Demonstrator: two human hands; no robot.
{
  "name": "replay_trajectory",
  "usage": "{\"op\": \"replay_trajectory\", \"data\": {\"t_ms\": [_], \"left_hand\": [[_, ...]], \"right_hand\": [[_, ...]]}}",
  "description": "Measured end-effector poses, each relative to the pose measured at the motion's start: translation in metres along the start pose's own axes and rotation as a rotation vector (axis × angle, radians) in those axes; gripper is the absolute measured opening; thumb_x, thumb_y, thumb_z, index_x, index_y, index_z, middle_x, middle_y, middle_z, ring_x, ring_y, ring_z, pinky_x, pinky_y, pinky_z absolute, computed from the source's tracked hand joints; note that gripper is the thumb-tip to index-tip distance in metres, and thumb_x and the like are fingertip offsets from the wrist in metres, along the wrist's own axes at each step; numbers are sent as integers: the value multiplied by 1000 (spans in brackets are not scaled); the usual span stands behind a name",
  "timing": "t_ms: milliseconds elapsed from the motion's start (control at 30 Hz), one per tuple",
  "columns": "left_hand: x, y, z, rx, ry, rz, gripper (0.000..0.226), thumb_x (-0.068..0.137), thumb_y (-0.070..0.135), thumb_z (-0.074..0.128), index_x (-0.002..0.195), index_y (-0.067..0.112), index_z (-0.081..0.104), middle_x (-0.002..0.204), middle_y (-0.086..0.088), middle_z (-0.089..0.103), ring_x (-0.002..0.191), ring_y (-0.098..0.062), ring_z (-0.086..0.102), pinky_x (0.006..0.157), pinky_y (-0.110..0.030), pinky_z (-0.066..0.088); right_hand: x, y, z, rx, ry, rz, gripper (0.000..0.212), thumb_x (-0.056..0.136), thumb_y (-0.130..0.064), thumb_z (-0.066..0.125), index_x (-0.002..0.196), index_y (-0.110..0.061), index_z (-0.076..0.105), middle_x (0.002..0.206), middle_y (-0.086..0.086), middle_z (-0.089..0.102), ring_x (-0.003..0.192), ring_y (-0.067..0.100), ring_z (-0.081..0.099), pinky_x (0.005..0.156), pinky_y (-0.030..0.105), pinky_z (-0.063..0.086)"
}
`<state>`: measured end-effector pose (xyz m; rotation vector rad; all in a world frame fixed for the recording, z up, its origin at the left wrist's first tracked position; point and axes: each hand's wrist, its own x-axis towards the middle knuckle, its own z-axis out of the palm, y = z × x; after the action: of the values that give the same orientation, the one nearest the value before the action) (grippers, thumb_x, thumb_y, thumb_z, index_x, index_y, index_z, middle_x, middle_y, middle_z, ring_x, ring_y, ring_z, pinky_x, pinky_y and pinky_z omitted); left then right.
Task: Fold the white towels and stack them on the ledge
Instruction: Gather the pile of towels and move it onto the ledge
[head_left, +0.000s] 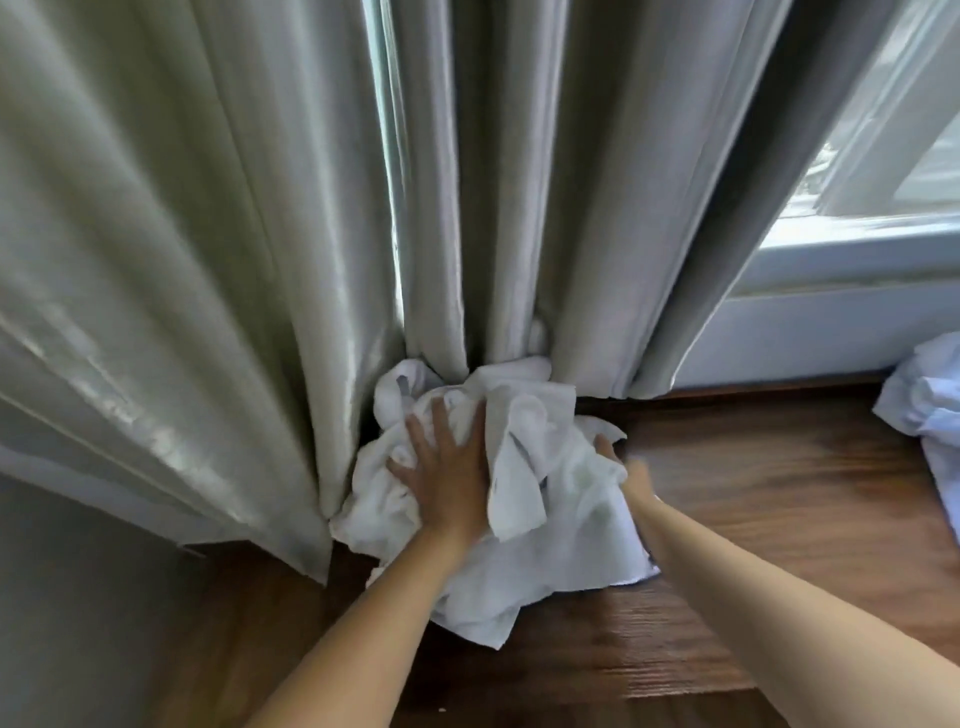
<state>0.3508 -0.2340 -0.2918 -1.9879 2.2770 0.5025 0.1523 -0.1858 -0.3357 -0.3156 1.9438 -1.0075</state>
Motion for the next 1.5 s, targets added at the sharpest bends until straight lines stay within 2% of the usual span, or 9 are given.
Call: {"op": "replay_trajectory", "data": {"t_ms": [100, 200, 300, 433, 667, 800, 1200, 1333, 1500], "left_hand": [[2, 6, 2, 124, -18, 23, 97, 93, 65, 45, 157, 33, -21, 166, -9, -27, 150, -47, -24, 109, -81, -1], [0, 20, -16, 24, 71, 116, 78, 98, 64, 35, 155, 37, -10, 168, -12, -7, 154, -43, -8, 115, -75, 6], [2, 16, -4, -46, 210, 355, 63, 97, 66, 25, 155, 43, 13, 168, -3, 11, 154, -35, 11, 118, -69, 13], [22, 8, 12, 212, -49, 305, 61, 103, 50, 36, 157, 44, 11, 170, 5, 1, 156, -36, -6, 117, -72, 2], [25, 60, -42, 261, 73, 370, 32, 99, 23, 42, 123, 25, 63, 127, -2, 62, 123, -31, 51, 107, -50, 35], [11, 148, -62, 144, 111, 531, 24, 99, 22, 47, 114, 15, 64, 119, -11, 69, 112, -35, 62, 88, -40, 47], [-38, 430, -1, -130, 21, 885, 23, 97, 30, 46, 108, 23, 64, 105, 1, 72, 98, -31, 63, 74, -33, 44], [-32, 524, 50, -190, -140, 854, 30, 95, 32, 51, 122, 22, 61, 115, -1, 69, 106, -28, 62, 82, -36, 49], [-10, 618, 114, -263, -305, 707, 81, 90, 51, 65, 156, 18, 31, 150, -17, 44, 135, -35, 46, 104, -44, 44]], "right_hand": [[-22, -15, 4, 50, 79, -196, 40, 100, -45, 34, 92, -16, 60, 96, 3, 67, 92, 27, 58, 84, 39, 44], [-48, -7, 28, 138, 71, -452, 40, 95, -50, 46, 124, -23, 54, 120, -6, 60, 113, 14, 56, 97, 33, 43], [-31, 8, 49, -271, 140, -554, 54, 94, -56, 52, 139, -27, 45, 139, -5, 54, 128, 19, 51, 106, 38, 42], [-6, 14, 61, -842, 141, -381, 58, 100, -48, 47, 153, -32, 32, 158, -1, 33, 144, 29, 32, 114, 43, 34], [-6, -40, 10, -479, -123, -270, 55, 88, -45, 63, 132, -15, 51, 116, 3, 60, 109, 27, 56, 93, 39, 48], [-17, -74, -55, -449, 15, -313, 19, 79, -32, 58, 71, -15, 56, 74, 4, 60, 71, 24, 54, 51, 28, 39], [8, -68, -381, -362, 415, -139, 15, 78, -23, 52, 63, -19, 51, 73, 2, 59, 73, 26, 57, 67, 33, 48], [58, -31, -492, -259, 466, -11, 13, 87, -22, 59, 98, -18, 62, 86, 3, 59, 72, 18, 56, 56, 25, 43], [145, 39, -565, -94, 589, 203, 64, 93, -44, 59, 146, -14, 41, 147, 14, 47, 133, 36, 48, 103, 41, 47]]}}
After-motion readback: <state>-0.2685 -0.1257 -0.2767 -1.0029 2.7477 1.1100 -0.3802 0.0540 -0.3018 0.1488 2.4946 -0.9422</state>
